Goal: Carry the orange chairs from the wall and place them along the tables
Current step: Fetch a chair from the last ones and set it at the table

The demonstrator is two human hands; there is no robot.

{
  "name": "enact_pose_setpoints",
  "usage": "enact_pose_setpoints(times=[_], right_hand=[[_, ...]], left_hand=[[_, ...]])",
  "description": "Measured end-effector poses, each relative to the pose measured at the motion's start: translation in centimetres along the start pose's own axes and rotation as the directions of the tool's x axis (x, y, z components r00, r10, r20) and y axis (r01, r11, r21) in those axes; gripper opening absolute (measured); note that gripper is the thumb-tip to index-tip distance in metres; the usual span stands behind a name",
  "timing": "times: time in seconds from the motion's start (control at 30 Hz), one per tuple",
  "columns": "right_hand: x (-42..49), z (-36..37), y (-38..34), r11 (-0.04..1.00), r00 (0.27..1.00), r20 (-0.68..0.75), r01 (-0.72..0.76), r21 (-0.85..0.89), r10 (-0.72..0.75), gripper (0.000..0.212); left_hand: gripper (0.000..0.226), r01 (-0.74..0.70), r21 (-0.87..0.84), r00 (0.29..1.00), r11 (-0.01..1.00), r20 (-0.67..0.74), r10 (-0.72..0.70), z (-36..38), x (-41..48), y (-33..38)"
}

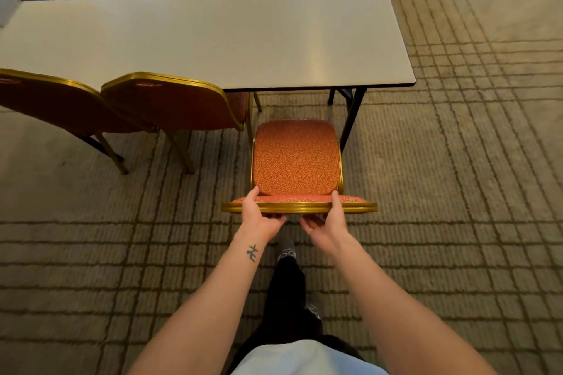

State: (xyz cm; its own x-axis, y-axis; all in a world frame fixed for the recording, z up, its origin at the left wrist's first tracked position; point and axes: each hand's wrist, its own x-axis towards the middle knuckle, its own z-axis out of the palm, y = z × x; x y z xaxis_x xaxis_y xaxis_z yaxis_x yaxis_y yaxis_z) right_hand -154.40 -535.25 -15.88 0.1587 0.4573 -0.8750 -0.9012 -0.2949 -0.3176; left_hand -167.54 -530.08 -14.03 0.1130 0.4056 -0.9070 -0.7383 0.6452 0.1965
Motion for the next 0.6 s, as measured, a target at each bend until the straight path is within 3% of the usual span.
enact_pose_setpoints(times=[0.1, 0.33, 0.6], right_hand=[[1.1, 0.7, -0.4, 0.999, 1.000, -0.016, -0.018, 0.036, 0.019, 0.063], [3.0, 2.9, -0.1, 0.999, 0.989, -0.145, 0.021, 0.050, -0.013, 0.055], [4.2, 4.3, -0.8, 0.997, 0.971, -0.226, 0.078, -0.012, -0.079, 0.047]], left_hand=[[0.058, -0.021, 0.072, 0.999, 0.997, -0.039, 0.024, 0.3, 1.6, -0.3], [0.038, -0.086, 0.081, 0.983, 0.993, -0.153, 0.098, 2.4, 2.7, -0.4], [0.036, -0.077, 0.160, 0.966, 0.984, -0.233, 0.114, 4.2, 3.6, 0.1]])
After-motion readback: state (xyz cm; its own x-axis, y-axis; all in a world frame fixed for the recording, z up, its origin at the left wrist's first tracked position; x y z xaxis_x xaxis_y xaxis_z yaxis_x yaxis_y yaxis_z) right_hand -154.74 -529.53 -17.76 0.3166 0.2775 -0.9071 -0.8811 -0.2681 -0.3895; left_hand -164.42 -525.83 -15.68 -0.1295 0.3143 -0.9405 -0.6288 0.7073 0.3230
